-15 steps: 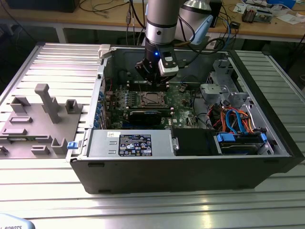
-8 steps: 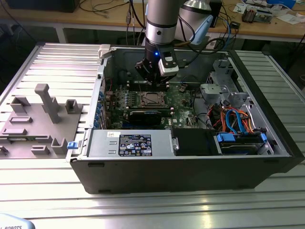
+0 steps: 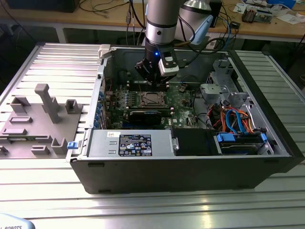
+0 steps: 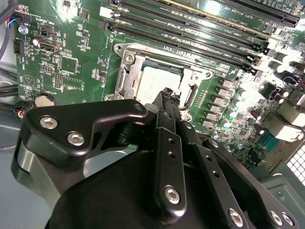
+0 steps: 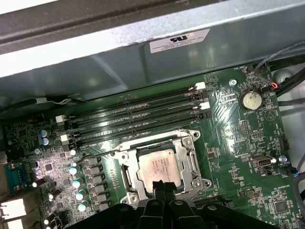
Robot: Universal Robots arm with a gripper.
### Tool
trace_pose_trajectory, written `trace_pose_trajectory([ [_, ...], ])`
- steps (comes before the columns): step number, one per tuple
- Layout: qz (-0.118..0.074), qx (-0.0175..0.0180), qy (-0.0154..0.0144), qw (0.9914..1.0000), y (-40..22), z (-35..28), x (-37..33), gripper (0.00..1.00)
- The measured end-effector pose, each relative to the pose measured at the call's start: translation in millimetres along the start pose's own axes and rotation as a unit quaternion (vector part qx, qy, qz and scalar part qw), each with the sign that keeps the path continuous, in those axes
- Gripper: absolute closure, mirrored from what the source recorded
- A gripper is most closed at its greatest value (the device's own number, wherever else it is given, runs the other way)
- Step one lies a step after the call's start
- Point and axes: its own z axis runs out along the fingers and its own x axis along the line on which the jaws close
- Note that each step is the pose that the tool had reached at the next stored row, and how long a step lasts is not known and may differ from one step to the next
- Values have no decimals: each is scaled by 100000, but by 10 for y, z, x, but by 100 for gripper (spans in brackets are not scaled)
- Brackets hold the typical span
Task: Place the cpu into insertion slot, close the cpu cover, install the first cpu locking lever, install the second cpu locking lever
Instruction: 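Install the first cpu locking lever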
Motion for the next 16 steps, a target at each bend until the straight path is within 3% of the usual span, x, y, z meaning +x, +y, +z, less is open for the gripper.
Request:
trace_pose_trajectory([
  [16, -754, 7, -9, 99997, 0, 0, 0, 89],
])
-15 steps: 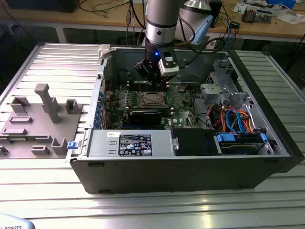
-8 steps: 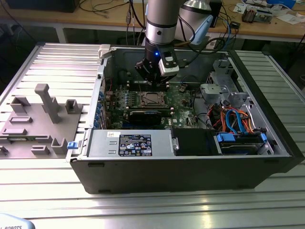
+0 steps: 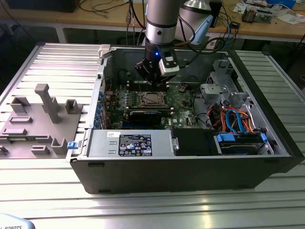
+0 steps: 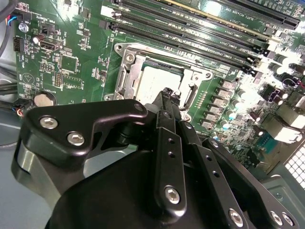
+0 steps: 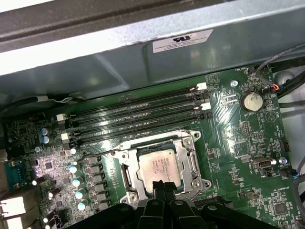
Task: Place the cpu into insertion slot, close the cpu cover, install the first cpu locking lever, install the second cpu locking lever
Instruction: 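Install the first cpu locking lever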
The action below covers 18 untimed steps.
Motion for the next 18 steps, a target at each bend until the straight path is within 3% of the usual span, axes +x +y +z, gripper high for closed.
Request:
trace_pose_trajectory([
  [18, -692, 8, -10, 99998, 0, 0, 0, 89],
])
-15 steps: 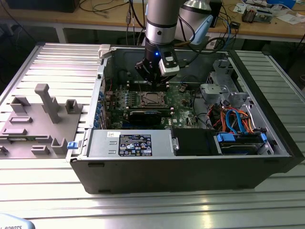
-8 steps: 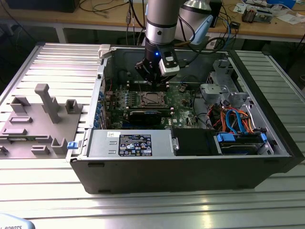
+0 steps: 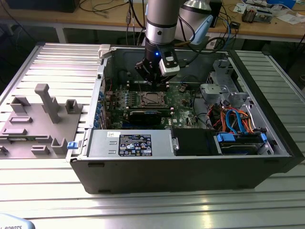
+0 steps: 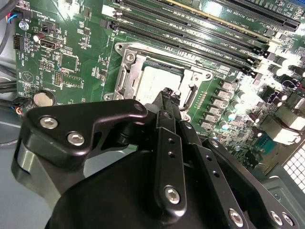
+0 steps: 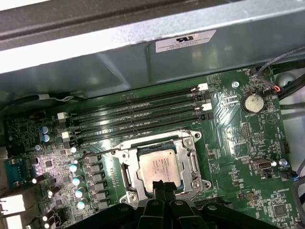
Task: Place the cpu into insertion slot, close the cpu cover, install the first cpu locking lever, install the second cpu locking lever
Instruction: 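Install the first cpu locking lever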
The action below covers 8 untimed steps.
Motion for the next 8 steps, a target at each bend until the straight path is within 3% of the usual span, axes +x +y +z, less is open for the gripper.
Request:
trace_pose_trajectory([
  [8, -303, 3, -4, 100000, 0, 0, 0, 89],
])
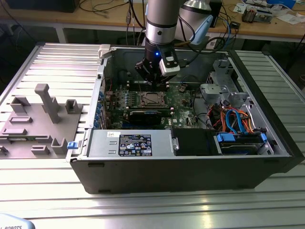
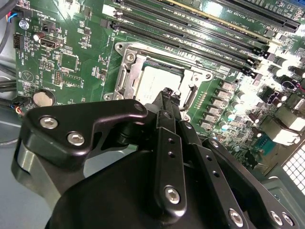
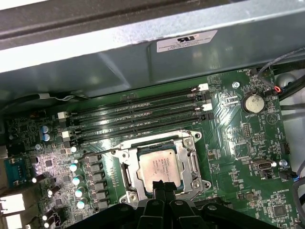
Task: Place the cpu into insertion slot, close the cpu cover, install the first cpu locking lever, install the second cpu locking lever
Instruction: 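Install the first cpu locking lever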
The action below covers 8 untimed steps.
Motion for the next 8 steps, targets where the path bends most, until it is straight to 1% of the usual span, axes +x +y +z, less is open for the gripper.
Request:
trace_pose_trajectory([
  [8, -282, 5, -3, 100000, 0, 0, 0, 89],
])
